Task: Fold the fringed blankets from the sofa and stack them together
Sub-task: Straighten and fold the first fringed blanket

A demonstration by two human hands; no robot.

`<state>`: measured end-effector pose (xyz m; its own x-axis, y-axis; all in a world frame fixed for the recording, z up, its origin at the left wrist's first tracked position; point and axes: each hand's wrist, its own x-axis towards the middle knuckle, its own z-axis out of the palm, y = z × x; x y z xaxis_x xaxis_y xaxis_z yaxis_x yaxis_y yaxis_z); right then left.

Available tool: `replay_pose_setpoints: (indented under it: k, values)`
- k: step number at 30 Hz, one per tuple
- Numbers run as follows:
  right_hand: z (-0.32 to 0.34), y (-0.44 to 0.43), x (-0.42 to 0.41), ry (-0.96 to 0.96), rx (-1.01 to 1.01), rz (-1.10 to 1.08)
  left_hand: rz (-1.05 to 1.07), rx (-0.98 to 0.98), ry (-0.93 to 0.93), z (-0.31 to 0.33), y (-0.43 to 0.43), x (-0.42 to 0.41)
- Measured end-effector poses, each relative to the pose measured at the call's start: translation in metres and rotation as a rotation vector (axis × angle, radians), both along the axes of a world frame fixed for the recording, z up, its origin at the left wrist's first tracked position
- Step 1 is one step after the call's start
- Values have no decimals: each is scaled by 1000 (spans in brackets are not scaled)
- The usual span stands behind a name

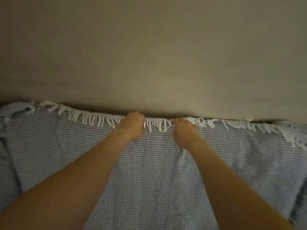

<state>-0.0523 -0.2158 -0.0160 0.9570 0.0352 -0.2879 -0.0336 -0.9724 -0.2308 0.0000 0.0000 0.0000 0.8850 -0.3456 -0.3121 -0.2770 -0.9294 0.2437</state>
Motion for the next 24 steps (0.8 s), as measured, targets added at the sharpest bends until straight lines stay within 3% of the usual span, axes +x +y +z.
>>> replay_pose_setpoints:
  k: [4,7,11,18,24]
  values:
    - [-49,0,18,134,118,-98,80,22,85,-48,-3,24]
    - [-81,0,30,103,22,-132,138,98,134,-78,1,35]
    - [-98,0,42,125,-34,-196,116,200,47,-109,1,34]
    - [-113,1,43,38,32,-303,137,260,-7,-119,-11,40]
    - [-103,20,27,119,-187,-203,68,310,31,-110,-10,34]
